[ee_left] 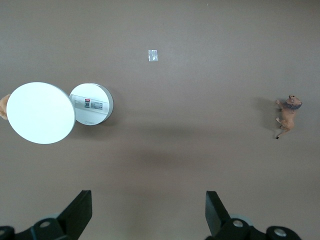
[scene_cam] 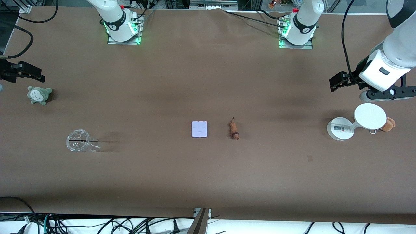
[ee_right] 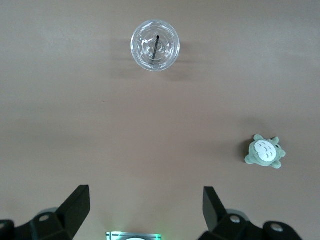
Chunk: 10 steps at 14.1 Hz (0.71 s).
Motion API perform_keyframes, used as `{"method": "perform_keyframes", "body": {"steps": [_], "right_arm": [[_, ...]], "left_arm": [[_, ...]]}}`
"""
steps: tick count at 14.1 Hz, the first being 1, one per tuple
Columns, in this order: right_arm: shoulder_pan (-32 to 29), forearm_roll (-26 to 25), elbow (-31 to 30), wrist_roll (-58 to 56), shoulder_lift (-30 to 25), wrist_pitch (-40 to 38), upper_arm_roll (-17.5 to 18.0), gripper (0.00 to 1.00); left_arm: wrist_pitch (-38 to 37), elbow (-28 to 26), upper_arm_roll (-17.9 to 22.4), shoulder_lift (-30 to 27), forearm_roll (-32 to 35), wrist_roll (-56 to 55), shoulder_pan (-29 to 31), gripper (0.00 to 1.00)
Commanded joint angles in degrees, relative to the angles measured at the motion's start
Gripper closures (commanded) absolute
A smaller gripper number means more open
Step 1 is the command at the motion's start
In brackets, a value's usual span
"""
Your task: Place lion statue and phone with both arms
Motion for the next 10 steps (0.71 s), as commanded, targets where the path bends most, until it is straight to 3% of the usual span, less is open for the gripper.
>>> {"method": "perform_keyframes", "body": {"steps": [1, 10], "right_arm": [[-0.33, -0.15, 0.48, -0.76, 0.16, 0.04, 0.10, 0.00], [-0.33, -0.15, 0.48, -0.76, 0.16, 0.04, 0.10, 0.00]], "left_arm": [[1.25, -0.86, -0.05, -0.72, -0.61, -0.13, 0.10, 0.00], [1.43, 2.04, -0.14, 1.57, -0.70, 0.66, -1.21, 0.00]]}}
